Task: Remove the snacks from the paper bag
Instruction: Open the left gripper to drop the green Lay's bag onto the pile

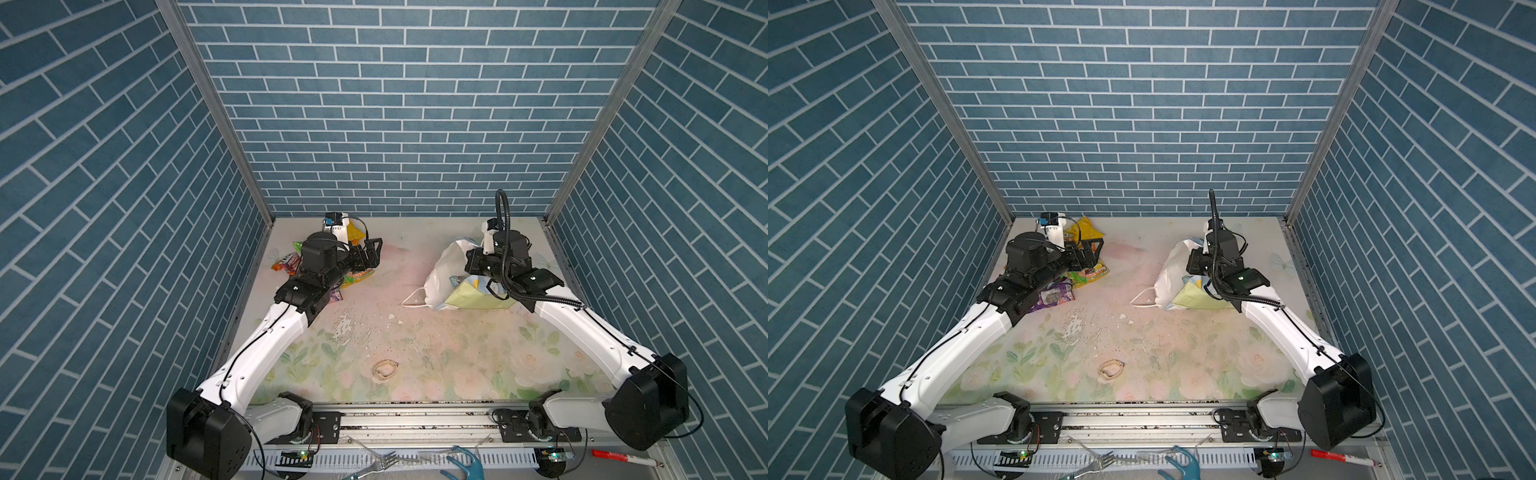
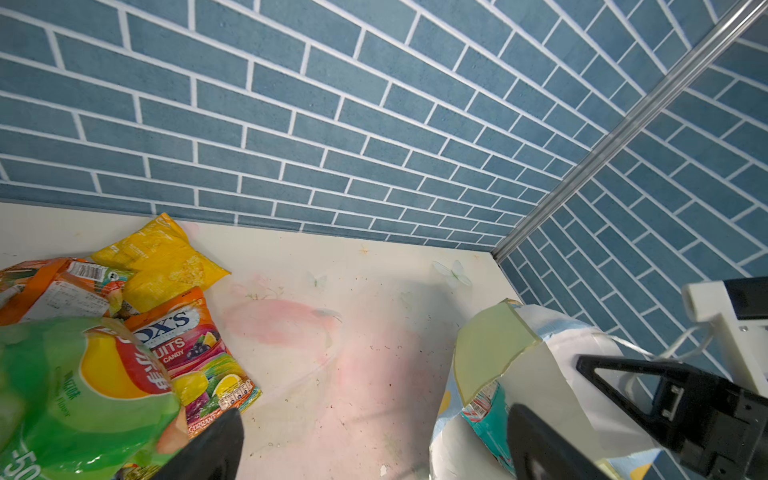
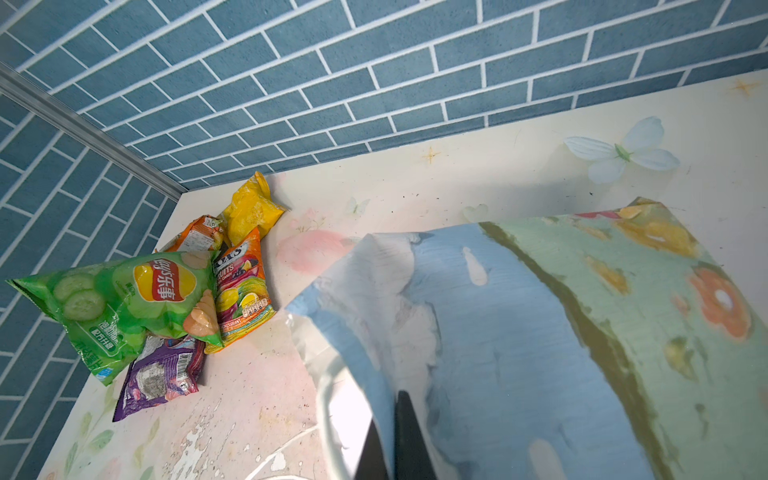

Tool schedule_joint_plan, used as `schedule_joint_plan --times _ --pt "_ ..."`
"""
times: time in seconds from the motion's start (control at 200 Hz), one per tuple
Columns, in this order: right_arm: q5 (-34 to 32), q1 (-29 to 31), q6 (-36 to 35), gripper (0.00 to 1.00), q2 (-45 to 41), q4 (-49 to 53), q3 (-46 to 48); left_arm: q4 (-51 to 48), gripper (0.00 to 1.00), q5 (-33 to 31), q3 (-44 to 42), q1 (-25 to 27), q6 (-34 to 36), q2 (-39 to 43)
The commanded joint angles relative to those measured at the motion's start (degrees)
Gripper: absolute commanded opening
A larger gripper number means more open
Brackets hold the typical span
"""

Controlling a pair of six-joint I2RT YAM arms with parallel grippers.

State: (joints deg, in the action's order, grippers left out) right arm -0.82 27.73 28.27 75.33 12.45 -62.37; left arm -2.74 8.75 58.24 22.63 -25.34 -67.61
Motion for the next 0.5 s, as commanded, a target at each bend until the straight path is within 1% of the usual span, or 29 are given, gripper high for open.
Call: schedule_joint_plan --times 0.0,0.23,0.495 --pt "0.52 -0.12 1.26 0.0 -0.36 0.33 -2.15 1.25 1.0 -0.88 -0.06 2.14 1.07 0.77" --pt "0.58 -0.15 1.08 0.0 -0.62 1.36 -3.07 2.67 1.0 -1.55 -0.14 5.71 1.09 0.29" --pt "0.97 -0.13 1.13 0.0 -0.89 1.96 -3.46 4.79 1.0 -2.79 -0.49 12.29 1.79 -1.25"
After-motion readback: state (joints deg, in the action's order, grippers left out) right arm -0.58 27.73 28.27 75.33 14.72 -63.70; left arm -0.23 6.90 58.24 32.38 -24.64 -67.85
